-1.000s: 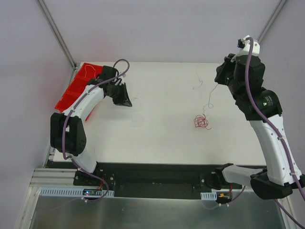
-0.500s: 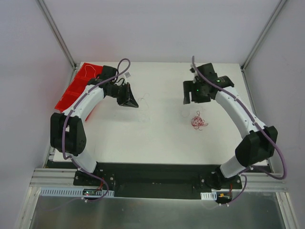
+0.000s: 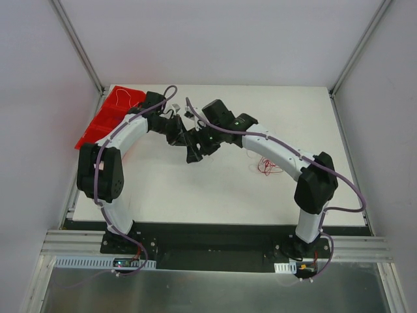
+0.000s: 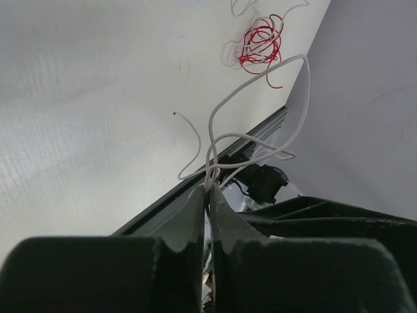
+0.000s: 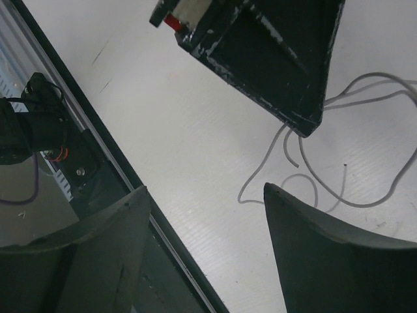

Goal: Untangle the cables

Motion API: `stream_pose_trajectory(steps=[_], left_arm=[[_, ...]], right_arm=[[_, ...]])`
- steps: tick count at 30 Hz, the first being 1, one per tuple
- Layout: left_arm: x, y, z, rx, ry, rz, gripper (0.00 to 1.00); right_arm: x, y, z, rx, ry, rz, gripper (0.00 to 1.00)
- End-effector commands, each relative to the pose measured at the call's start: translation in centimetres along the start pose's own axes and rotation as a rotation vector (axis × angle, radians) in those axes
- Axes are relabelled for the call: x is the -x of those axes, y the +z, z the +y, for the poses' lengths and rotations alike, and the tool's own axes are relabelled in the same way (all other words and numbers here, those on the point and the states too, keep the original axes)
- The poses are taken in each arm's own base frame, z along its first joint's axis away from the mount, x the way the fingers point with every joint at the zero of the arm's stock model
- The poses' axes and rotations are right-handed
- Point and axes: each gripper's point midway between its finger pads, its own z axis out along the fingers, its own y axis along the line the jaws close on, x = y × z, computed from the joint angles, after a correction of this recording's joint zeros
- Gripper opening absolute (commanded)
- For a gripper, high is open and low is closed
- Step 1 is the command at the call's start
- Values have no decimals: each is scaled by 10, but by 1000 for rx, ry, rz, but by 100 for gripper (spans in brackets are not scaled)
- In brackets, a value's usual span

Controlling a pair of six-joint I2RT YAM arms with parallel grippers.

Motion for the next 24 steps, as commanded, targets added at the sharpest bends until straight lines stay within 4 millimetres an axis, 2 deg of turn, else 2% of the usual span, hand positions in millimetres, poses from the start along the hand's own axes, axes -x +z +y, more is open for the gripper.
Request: stream_pose_trajectory(steps=[1, 7, 10, 11, 13, 16, 17, 19, 20, 22, 24], left_arm=[[5, -7, -32, -84, -15, -13, 0], [-3, -10, -33, -102, -35, -9, 0], [-6, -12, -34, -108, -47, -12, 0], [-6, -12, -34, -112, -52, -14, 0], [-4, -12, -35, -115, -44, -23, 0], [8, -14, -29, -95, -33, -65, 0], [15, -16, -24, -82, -22, -90, 0], [26, -21, -4, -34, -13, -135, 9], [31, -25, 6, -14, -10, -151, 18], [31, -28, 22, 53, 37, -165, 36], [25, -34, 27, 76, 139, -171, 49]], right_arm=[[14, -2, -2, -33, 4, -59, 71], [7, 7, -16, -132, -2, -45, 67], [4, 13, -19, -141, 5, -30, 58], [2, 13, -20, -141, 5, -24, 53], [-4, 13, -18, -139, -9, -9, 37], [-16, 2, -18, -152, -29, 13, 7], [-21, -4, -17, -157, -37, 27, 0], [-32, -14, -13, -113, -37, 53, 0], [-36, -17, -7, -63, -24, 61, 0], [-41, -22, 6, 65, 23, 76, 0], [-37, -33, 16, 215, 90, 72, 0]])
